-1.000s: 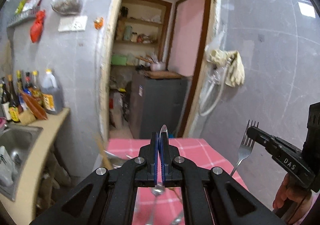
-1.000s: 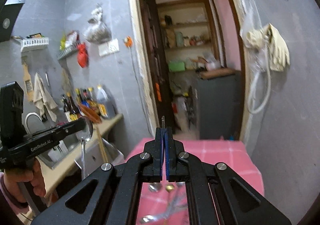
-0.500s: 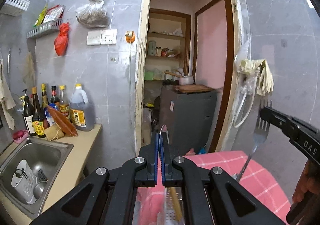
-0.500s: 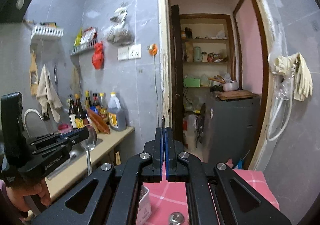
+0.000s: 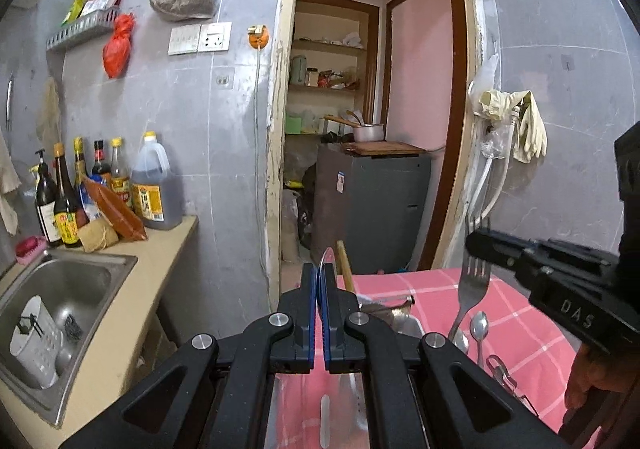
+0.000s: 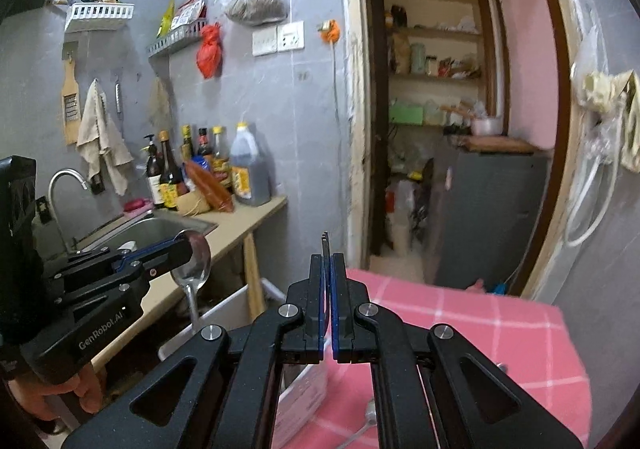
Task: Organize utensils
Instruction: 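Carry the fork with the right gripper and release it into the white holder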
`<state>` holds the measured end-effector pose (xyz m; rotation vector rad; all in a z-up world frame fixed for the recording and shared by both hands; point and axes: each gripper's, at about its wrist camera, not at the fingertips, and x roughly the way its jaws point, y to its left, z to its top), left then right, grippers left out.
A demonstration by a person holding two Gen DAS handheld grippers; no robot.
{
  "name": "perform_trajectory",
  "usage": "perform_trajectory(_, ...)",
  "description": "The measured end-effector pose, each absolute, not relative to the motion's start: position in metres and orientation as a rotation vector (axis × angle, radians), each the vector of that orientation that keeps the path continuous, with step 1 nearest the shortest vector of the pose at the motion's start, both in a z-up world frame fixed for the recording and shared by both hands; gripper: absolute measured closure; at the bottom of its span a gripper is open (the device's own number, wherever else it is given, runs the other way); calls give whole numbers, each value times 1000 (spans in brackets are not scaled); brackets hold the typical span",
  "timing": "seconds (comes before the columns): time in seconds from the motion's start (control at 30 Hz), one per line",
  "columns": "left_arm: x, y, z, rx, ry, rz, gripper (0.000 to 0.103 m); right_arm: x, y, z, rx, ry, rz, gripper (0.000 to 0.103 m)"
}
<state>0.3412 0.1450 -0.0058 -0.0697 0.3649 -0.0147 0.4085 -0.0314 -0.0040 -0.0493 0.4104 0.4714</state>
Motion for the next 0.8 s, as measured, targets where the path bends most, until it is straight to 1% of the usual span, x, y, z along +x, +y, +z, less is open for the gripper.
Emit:
perform_trajectory(0.17, 338, 148, -14, -104, 388, -40, 100, 410, -29, -22, -36, 455, 502, 100)
perform_trajectory(0.3, 336, 151, -14, -145, 404, -80, 99, 411, -32, -30, 8, 487, 524, 97)
perform_trajectory(0.43, 335, 157, -16, -225, 432, -118, 99, 413, -37, -34, 43, 514, 550, 96)
perform_trajectory(0.47, 335, 159, -17, -241, 441, -122, 98, 412, -38, -34, 43, 516, 547, 94)
perform_trajectory(0.5, 335, 159, -17, -257, 449, -127, 98, 412, -38, -34, 40, 513, 543, 88)
perform_trajectory(0.53, 335, 159, -18, -266, 454, -131, 97, 411, -40, -33, 38, 505, 535, 79)
perform_trajectory(0.6, 334, 159, -19, -280, 463, -137, 96, 408, -45, -28, 49, 490, 526, 74)
perform_trajectory(0.67, 331, 157, -20, -275, 467, -137, 93, 406, -52, -25, 59, 482, 507, 71)
perform_trajectory(0.73, 328, 153, -18, -272, 466, -133, 80, 403, -60, -20, 69, 469, 485, 62)
perform_trajectory(0.77, 326, 152, -16, -272, 457, -134, 76, 400, -66, -17, 75, 457, 470, 59)
perform_trajectory(0.8, 323, 150, -15, -271, 447, -134, 68, 398, -70, -14, 79, 447, 459, 55)
